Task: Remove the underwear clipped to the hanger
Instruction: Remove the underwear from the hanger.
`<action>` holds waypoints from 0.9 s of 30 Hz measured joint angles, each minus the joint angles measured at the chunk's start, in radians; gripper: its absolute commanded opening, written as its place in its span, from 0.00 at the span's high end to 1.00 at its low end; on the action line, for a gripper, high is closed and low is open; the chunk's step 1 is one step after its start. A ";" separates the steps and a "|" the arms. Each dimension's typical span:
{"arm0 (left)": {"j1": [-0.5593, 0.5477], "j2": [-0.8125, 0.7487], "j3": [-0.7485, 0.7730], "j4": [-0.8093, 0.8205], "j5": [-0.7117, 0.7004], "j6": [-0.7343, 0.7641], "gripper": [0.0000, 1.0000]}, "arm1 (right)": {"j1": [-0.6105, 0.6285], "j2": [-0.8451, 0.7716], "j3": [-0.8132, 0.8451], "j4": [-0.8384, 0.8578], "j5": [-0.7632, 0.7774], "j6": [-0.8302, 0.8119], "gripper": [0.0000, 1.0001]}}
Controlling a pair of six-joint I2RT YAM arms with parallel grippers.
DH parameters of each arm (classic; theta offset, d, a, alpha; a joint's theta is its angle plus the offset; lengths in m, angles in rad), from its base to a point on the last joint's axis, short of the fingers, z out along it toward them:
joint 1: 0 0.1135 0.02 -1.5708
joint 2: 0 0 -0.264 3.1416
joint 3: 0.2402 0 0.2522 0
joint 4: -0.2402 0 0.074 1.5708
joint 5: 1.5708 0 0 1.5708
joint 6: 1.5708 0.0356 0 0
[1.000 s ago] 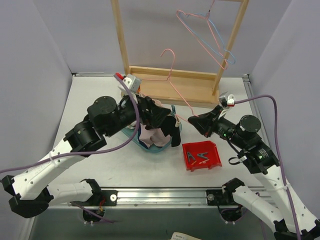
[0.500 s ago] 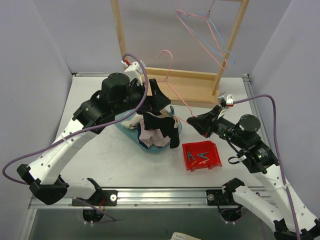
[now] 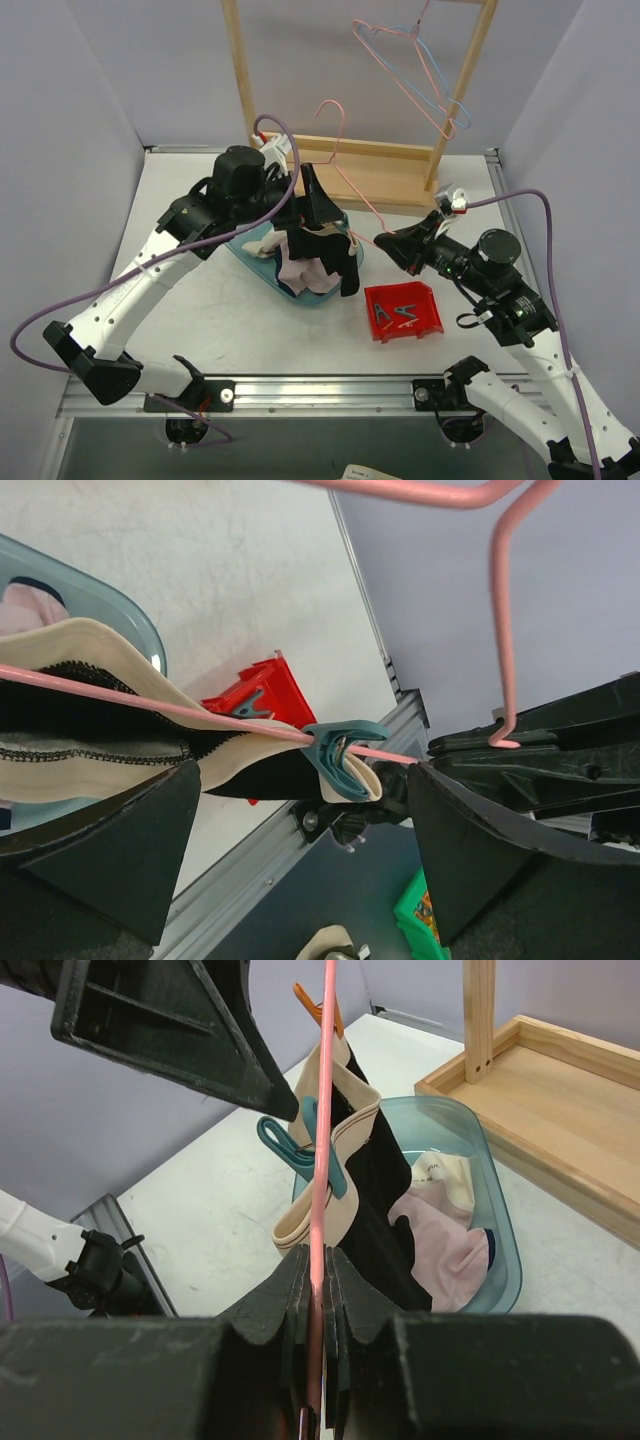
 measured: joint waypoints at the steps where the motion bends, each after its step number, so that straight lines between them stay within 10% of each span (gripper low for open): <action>1: -0.001 0.004 -0.008 0.000 0.008 -0.004 0.06 | 0.000 0.000 0.000 0.000 0.002 -0.001 1.00; 27: -0.005 -0.045 -0.308 0.073 0.050 -0.057 0.06 | 0.000 0.018 0.000 -0.009 0.043 -0.006 1.00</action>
